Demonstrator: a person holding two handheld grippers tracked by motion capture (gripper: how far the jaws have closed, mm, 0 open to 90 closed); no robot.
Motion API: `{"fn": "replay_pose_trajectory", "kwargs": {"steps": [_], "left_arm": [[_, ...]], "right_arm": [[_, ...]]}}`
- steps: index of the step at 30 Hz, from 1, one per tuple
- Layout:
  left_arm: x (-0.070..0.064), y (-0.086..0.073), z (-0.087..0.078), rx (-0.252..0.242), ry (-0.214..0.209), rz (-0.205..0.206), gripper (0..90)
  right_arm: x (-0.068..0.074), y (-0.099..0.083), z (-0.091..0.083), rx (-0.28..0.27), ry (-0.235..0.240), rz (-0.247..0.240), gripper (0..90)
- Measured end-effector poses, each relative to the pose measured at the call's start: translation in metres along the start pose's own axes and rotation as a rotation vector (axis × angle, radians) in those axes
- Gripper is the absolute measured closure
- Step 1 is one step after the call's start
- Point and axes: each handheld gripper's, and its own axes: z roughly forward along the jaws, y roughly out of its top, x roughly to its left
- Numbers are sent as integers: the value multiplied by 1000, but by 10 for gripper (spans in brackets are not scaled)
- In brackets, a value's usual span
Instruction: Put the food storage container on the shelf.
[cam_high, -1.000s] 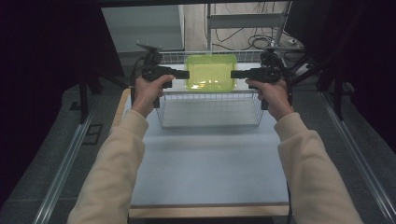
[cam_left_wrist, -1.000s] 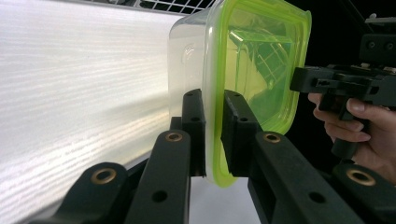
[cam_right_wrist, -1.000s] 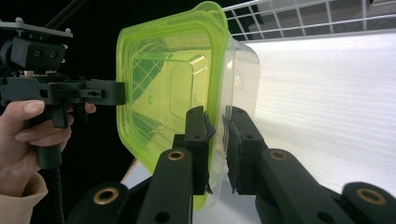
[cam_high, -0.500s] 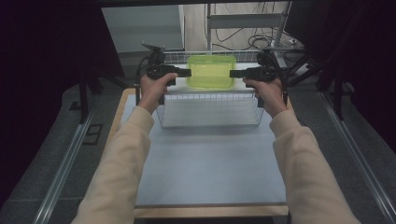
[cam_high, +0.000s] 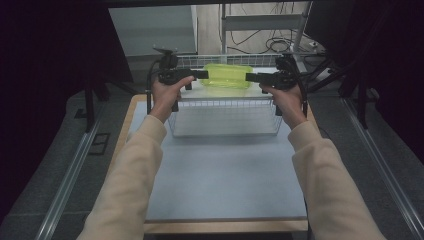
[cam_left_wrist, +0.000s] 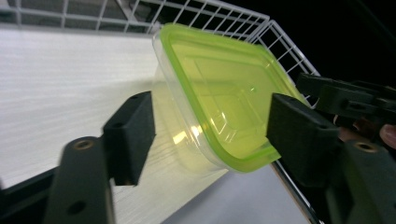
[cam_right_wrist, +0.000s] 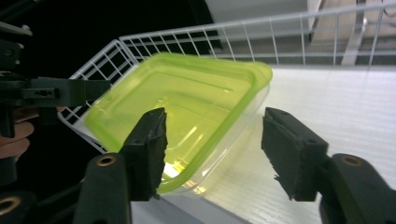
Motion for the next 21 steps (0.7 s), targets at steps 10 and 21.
{"fn": "replay_pose_trajectory", "kwargs": {"steps": [10, 21], "left_arm": [[-23, -37, -48, -58, -7, 83, 247], [-41, -135, -79, -17, -1, 193, 249]], "right_arm": [[15, -28, -45, -40, 40, -141, 324], [19, -101, -75, 8, 87, -284, 292]]}}
